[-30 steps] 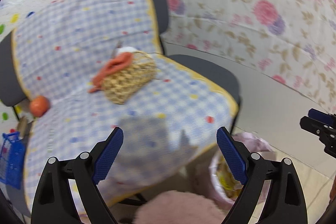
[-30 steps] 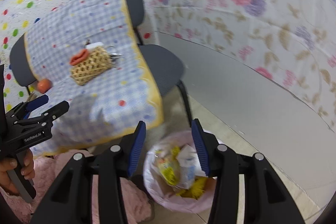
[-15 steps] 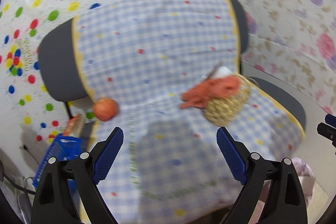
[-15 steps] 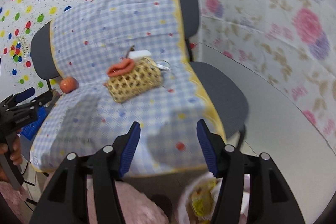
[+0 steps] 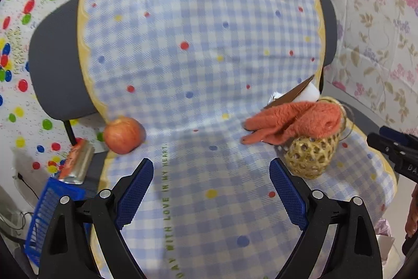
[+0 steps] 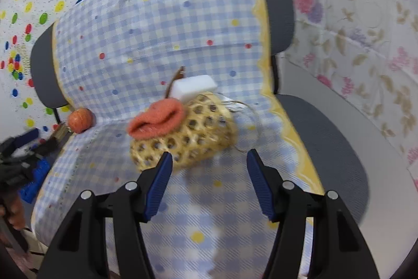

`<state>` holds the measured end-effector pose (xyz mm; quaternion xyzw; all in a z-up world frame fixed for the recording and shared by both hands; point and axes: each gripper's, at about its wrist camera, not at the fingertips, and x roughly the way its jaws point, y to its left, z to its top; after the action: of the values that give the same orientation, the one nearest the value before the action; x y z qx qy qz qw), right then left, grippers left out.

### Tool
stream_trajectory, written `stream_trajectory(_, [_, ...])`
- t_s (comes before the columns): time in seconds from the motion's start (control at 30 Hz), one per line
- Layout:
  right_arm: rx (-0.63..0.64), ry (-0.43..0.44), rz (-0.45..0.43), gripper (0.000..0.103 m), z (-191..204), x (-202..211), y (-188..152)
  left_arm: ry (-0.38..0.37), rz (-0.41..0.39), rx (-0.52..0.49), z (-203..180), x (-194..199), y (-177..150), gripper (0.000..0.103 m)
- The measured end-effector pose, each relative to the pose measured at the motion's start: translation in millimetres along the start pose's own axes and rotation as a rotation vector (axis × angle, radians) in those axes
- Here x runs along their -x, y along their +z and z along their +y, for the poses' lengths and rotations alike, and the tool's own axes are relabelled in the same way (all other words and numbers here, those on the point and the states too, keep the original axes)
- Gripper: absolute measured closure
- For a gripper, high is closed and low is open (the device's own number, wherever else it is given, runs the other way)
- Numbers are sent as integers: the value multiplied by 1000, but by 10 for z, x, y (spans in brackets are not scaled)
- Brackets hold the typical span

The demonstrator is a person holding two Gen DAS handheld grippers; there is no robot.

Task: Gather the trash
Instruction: 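Reach the right gripper to the orange glove, grasp and lift it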

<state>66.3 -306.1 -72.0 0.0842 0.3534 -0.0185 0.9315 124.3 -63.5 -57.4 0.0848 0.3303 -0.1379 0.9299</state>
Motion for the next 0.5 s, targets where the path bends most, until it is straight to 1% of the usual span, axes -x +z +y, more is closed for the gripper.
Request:
stream_trajectory(0.17, [24, 35, -2, 44, 202, -218, 194, 28, 0, 22, 75, -161, 91, 13])
stream_trajectory(0.3, [3, 48, 17, 44, 281, -445, 331, 16, 6, 20, 72, -208, 123, 13])
stream_trajectory(0.4, [-8, 41, 50, 45, 329, -605, 388, 1, 13, 10, 43, -227, 113, 13])
stream_trajectory(0.47, [-1, 45, 82, 57, 394, -683, 399, -1, 16, 3, 29, -218, 91, 13])
stream_trajectory(0.5, [7, 51, 93, 67, 440, -701, 401, -1, 16, 2, 33, -210, 84, 13])
